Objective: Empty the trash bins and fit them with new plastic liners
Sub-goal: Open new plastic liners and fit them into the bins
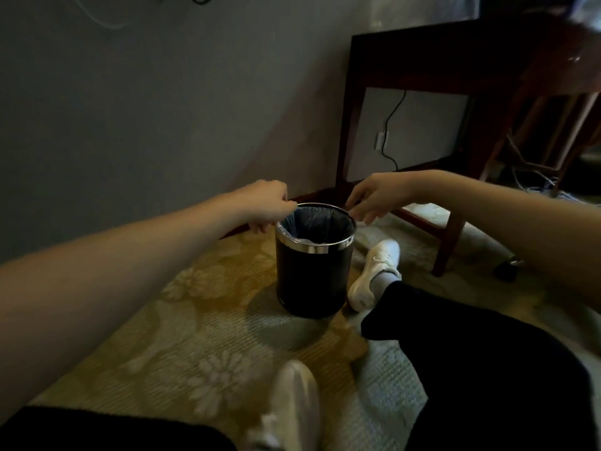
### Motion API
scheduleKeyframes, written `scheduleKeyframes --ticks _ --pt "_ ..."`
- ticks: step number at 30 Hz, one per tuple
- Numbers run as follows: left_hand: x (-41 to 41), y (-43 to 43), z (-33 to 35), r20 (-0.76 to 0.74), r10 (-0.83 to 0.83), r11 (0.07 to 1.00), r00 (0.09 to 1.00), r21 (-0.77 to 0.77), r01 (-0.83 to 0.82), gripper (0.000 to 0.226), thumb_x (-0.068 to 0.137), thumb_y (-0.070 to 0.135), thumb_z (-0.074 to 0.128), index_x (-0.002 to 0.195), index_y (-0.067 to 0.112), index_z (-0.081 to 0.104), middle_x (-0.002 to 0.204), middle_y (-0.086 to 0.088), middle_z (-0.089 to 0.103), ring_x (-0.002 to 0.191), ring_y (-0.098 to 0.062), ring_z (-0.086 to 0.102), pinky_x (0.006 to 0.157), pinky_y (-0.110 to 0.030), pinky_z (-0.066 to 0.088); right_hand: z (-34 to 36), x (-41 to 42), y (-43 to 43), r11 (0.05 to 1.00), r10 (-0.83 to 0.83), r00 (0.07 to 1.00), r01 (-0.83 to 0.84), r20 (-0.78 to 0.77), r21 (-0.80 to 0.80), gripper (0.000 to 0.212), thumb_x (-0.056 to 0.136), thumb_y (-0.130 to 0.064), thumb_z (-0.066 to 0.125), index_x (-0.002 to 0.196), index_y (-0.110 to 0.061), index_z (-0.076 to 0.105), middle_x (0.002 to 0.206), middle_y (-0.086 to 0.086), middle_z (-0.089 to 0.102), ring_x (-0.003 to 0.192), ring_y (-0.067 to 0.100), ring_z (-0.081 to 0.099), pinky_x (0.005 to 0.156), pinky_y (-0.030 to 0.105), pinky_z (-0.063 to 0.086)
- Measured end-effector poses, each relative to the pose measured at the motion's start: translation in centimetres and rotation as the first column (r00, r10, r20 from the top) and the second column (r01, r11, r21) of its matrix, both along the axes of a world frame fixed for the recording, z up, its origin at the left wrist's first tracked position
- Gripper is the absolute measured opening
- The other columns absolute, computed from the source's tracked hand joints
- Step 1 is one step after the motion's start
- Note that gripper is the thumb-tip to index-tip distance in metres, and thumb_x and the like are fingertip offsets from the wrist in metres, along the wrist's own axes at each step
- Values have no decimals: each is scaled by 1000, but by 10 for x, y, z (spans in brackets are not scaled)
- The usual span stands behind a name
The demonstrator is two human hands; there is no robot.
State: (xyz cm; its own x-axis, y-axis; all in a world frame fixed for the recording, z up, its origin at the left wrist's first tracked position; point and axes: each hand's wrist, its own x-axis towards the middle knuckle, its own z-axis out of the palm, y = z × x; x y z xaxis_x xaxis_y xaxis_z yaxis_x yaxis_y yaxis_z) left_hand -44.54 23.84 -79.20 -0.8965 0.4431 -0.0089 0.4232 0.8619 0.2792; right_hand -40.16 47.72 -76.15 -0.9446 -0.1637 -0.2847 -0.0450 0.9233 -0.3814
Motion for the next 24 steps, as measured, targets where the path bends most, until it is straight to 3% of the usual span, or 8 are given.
scheduleKeyframes --ticks 3,7,11,15,17,20,24 --pt "1 11 8 -38 -39 995 999 -97 35 28 99 41 42 102 14 53 83 -9 71 61 -21 71 49 -31 59 -4 -5 5 1000 -3 1000 3 -23 -7 36 96 -31 63 128 -14 59 114 8 69 101 20 69 90 35 54" --pt "-15 17 10 -43 -114 968 993 -231 101 27 99 42 43 103 18 53 79 -5 70 54 -15 69 44 -25 49 -17 -31 11 997 -1 999 -2 -42 -72 33 95 -30 63 125 -16 59 110 7 70 96 16 71 89 36 57" --pt "-59 31 0 35 -185 972 982 -142 188 24 100 40 45 103 19 56 82 -5 71 56 -16 69 45 -26 52 -45 -75 32 977 -87 993 68 -86 -204 26 93 -30 66 117 -20 62 99 2 74 86 11 73 80 28 58" --pt "-127 56 -39 53 -242 965 969 -87 246 24 101 39 45 106 20 59 83 -4 70 60 -14 68 55 -31 54 -80 -139 59 948 -165 984 141 -61 -287 19 93 -24 67 110 -16 67 94 3 75 86 16 74 81 32 58" --pt "-164 73 -62 52 -270 962 961 -35 272 25 100 39 46 106 20 61 86 -3 71 64 -14 67 64 -37 57 -100 -175 68 897 -251 967 213 -49 -387 13 95 -17 64 107 -13 66 93 6 74 83 19 72 77 31 56" --pt "-206 94 -82 63 -253 965 965 89 247 22 100 38 47 99 22 62 84 -1 72 65 -14 67 68 -41 58 -124 -217 72 777 -375 926 289 -43 -560 13 97 -7 59 108 -6 64 86 8 70 70 13 68 60 20 54" --pt "-239 116 -83 107 -285 954 952 131 271 20 99 37 50 98 23 64 82 5 68 64 -10 64 65 -38 56 -128 -248 79 711 -377 926 309 27 -632 9 95 -5 60 94 -13 64 80 3 70 60 3 66 55 15 52"
